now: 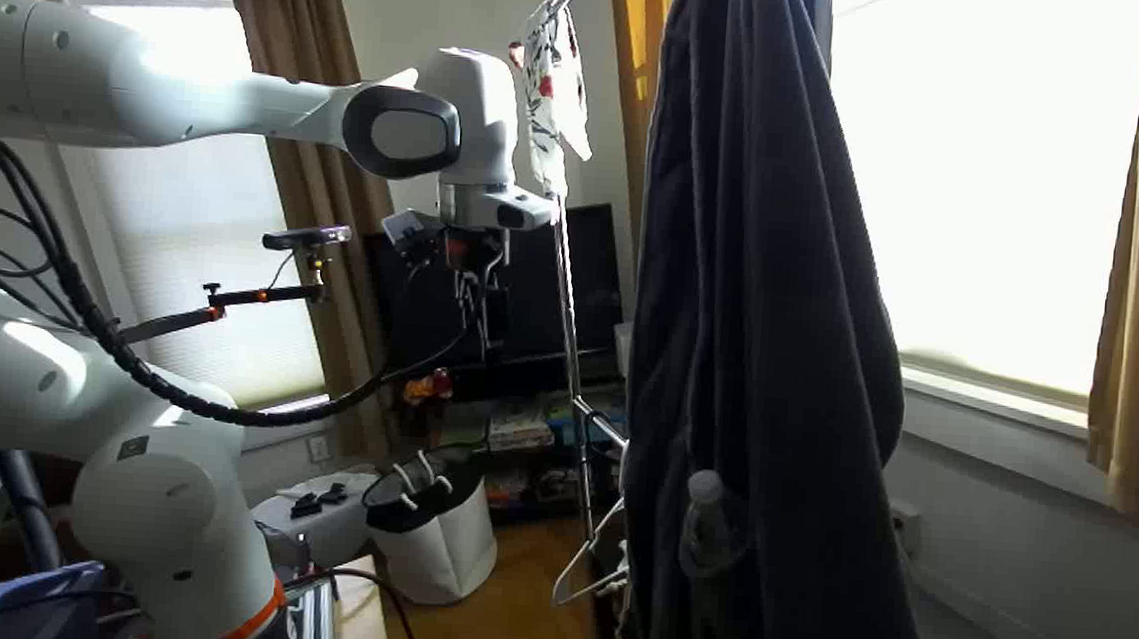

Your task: Pull the white silk scarf from the top rail and hang it on the bottom rail

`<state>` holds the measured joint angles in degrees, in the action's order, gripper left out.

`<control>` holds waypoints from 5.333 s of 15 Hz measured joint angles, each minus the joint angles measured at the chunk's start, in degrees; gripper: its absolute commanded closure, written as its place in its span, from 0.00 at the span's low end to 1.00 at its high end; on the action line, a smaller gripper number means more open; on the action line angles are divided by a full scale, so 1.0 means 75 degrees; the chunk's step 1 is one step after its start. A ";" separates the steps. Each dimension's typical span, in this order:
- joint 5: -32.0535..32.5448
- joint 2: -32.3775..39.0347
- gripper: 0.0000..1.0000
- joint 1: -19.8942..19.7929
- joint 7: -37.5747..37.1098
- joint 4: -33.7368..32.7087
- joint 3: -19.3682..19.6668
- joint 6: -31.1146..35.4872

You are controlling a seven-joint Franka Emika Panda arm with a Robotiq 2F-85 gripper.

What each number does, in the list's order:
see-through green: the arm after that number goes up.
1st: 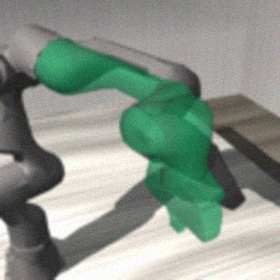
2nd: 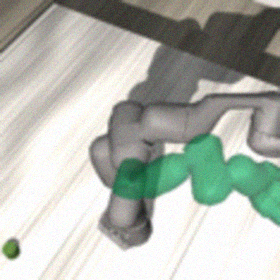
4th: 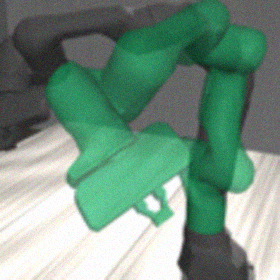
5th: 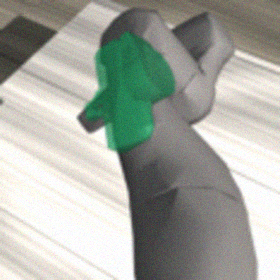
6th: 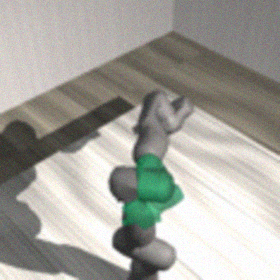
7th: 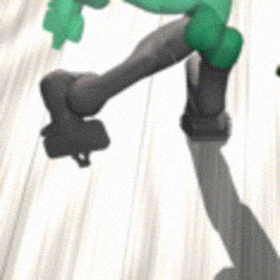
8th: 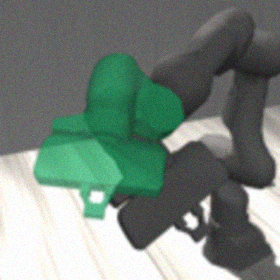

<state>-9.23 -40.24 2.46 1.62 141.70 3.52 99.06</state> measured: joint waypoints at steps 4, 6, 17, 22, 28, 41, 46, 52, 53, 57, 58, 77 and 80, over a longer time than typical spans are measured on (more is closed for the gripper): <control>0.0000 0.0000 0.00 0.0000 0.0000 -0.0005 0.0000 0.0001; 0.0000 0.0000 0.00 0.0000 0.0000 -0.0006 0.0000 0.0001; 0.0000 0.0000 0.00 0.0000 0.0000 -0.0006 0.0000 0.0001; 0.0000 0.0000 0.00 0.0000 0.0000 -0.0006 0.0000 0.0001; -0.0344 0.0026 0.00 0.0129 0.0373 -0.0006 -0.0055 0.0069; -0.3757 0.1674 0.00 0.2031 0.2778 -0.1553 -0.0743 0.2536; -0.4302 0.2570 0.00 0.2123 0.3501 -0.3009 -0.0827 0.3018; -0.4410 0.3992 0.00 0.2118 0.3571 -0.3973 -0.1364 0.4755; -0.4422 0.4246 0.00 0.2118 0.3570 -0.4105 -0.1445 0.4984; -0.4422 0.4677 0.00 0.2072 0.3562 -0.4363 -0.1568 0.5181; -0.4422 0.4647 0.00 0.2063 0.3562 -0.4364 -0.1568 0.5181; -0.6139 0.4902 0.94 0.1606 0.5956 -0.4748 -0.1658 0.4040; -0.6168 0.4951 1.00 0.1603 0.5985 -0.4748 -0.1663 0.4040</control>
<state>-55.49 -3.11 14.48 46.51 106.09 -8.96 129.36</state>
